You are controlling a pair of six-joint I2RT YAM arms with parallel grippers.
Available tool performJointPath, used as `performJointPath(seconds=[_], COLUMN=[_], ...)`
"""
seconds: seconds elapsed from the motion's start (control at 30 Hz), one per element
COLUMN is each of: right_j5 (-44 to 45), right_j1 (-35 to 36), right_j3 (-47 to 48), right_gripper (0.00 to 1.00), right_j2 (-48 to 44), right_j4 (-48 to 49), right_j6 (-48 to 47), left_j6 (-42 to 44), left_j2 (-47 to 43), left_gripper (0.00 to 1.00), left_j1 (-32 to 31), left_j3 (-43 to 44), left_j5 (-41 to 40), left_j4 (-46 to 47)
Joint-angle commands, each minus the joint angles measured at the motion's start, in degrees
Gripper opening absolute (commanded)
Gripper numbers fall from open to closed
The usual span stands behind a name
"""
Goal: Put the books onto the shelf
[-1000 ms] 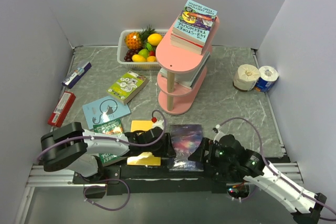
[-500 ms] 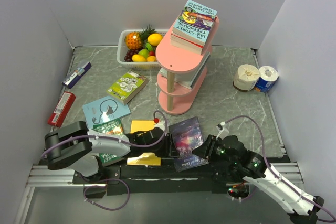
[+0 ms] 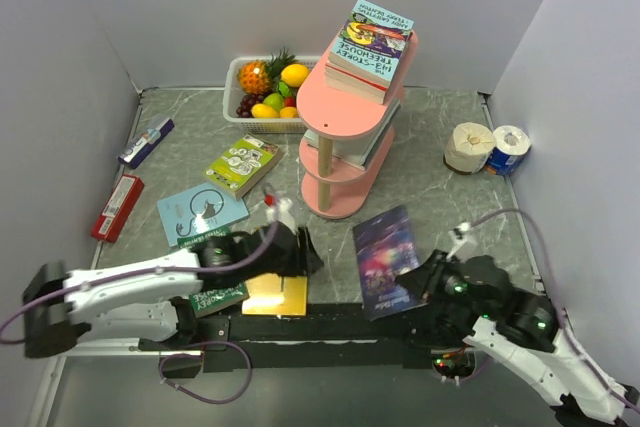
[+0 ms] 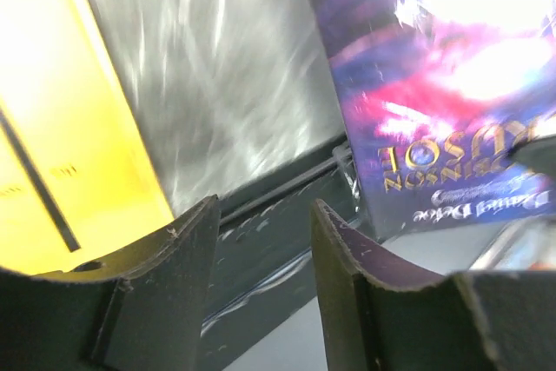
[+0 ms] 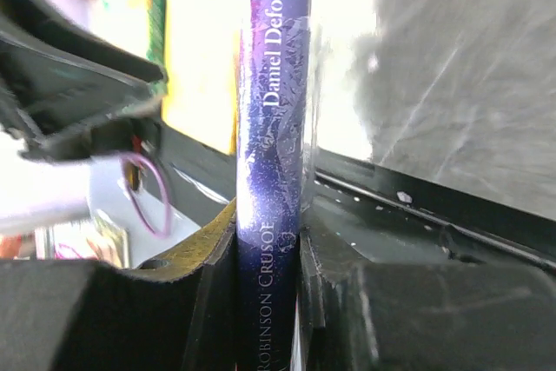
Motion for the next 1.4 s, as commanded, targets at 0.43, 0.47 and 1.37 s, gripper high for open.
performJointPath(seconds=[0.43,0.47,1.37], right_j5=[39.7,42.5,30.0], right_j1=[0.2,0.2,-21.8], right_j3=[27.0,26.8,39.5], right_gripper=[0.00,0.00,0.00], right_j2=[14.8,14.8,40.2], right_j4=[16.9,20.5,27.5], right_j6=[-1.7,-2.4,-2.8], left_j6=[4.7,4.6,4.0], left_j2=[-17.8,-17.1,4.9], left_gripper=[0.61,0.61,0.56], left_j1=[20.3,22.1,59.6], left_j3=[12.5,12.5,15.4], left_j5=[-19.5,-19.0,19.1], left_j4=[-13.6,-12.7,7.4])
